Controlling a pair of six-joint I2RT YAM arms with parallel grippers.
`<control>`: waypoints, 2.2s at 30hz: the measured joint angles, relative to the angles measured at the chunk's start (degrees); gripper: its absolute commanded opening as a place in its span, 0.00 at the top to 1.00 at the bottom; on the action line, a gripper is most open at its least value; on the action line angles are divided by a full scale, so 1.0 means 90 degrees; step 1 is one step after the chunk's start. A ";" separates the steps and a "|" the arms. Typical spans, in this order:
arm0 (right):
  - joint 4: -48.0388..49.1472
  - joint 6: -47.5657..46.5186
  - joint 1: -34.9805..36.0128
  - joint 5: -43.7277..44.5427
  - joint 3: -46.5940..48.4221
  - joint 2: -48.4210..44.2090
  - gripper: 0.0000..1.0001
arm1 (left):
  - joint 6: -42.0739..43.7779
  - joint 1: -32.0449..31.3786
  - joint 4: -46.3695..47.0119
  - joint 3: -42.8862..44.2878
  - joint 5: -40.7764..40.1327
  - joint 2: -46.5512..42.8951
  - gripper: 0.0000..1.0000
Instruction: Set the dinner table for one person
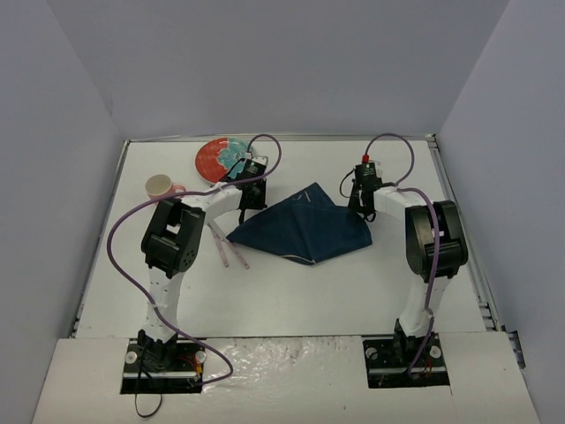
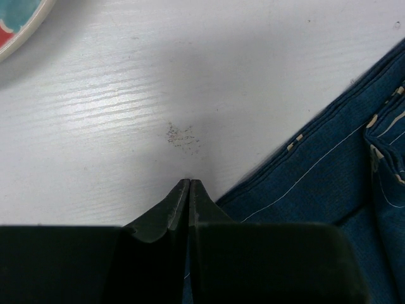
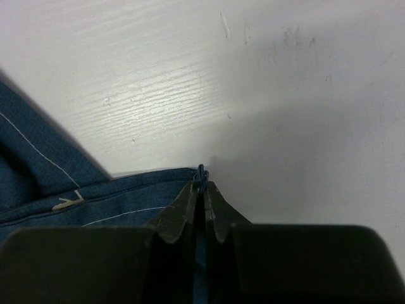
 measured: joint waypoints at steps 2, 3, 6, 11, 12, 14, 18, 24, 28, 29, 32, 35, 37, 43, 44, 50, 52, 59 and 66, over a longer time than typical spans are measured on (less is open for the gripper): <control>-0.0106 0.0001 -0.0018 -0.0081 0.0094 -0.0042 1.00 | -0.0018 0.0000 0.0004 0.0000 0.0000 0.0000 1.00; -0.0157 0.0000 -0.0028 -0.0110 0.0148 -0.0081 1.00 | -0.0028 0.0000 0.0004 0.0000 0.0000 0.0000 1.00; -0.0369 -0.0010 -0.0042 -0.0258 0.0479 -0.0306 1.00 | -0.0035 0.0000 -0.0004 0.0008 0.0003 0.0000 1.00; -0.0451 -0.0066 -0.0045 -0.0666 0.1642 -0.0830 1.00 | -0.0033 0.0031 -0.0238 0.0154 0.0049 0.0024 1.00; -0.0428 -0.0076 -0.0045 -0.0737 0.1864 -0.0966 1.00 | -0.0032 0.0049 -0.0332 0.0211 0.0053 0.0028 1.00; -0.0303 -0.0095 -0.0045 -0.0865 0.2138 -0.1330 1.00 | -0.0028 0.0075 -0.0510 0.0335 0.0058 0.0032 1.00; -0.0056 -0.0128 -0.0045 -0.1027 0.1791 -0.2473 1.00 | -0.0024 0.0167 -0.0614 0.0464 0.0075 -0.0030 1.00; 0.0383 -0.0052 -0.0037 -0.0877 -0.0592 -0.4656 1.00 | -0.0183 0.0167 -0.0507 0.0311 0.0370 -0.0374 0.74; 0.0282 0.0340 -0.0043 -0.0317 -0.2493 -0.5902 0.66 | -0.0295 -0.0095 -0.0333 0.0287 0.0500 -0.0417 0.57; 0.0243 0.0463 -0.0046 -0.0184 -0.2916 -0.6149 0.56 | -0.0319 -0.0182 -0.0313 0.0290 0.0528 -0.0389 0.53; -0.0066 0.0873 -0.0058 0.0177 -0.3679 -0.6451 0.30 | -0.0378 -0.0417 -0.0311 0.0404 0.0592 -0.0199 0.44; -0.0325 0.1139 -0.0085 0.0385 -0.3871 -0.6315 0.20 | -0.0387 -0.0560 -0.0330 0.0668 0.0623 0.0117 0.41; -0.0430 0.1228 -0.0088 0.0472 -0.3874 -0.6131 0.12 | -0.0387 -0.0590 -0.0324 0.0826 0.0620 0.0329 0.40; -0.0670 0.1122 -0.0223 0.0451 -0.3250 -0.5063 0.06 | -0.0232 -0.0551 -0.0400 0.1054 0.0468 0.0484 0.40; -0.0678 0.1077 -0.0252 0.0442 -0.3087 -0.4843 0.05 | -0.0206 -0.0543 -0.0416 0.1060 0.0447 0.0488 0.40; -0.0802 0.0781 -0.0600 0.0254 -0.1477 -0.3479 0.04 | -0.0082 -0.0515 -0.0391 0.0989 0.0399 0.0486 0.41; -0.0763 0.0677 -0.0743 0.0088 -0.0836 -0.2925 0.04 | -0.0080 -0.0515 -0.0286 0.0902 0.0401 0.0463 0.41; -0.0634 0.0024 -0.1050 -0.0518 0.0956 -0.0815 0.06 | -0.0088 -0.0496 -0.0139 0.0712 0.0405 0.0352 0.40; -0.0634 -0.1413 -0.1310 -0.1439 0.2028 0.0860 0.07 | -0.0081 -0.0443 -0.0141 0.0677 0.0425 0.0335 0.41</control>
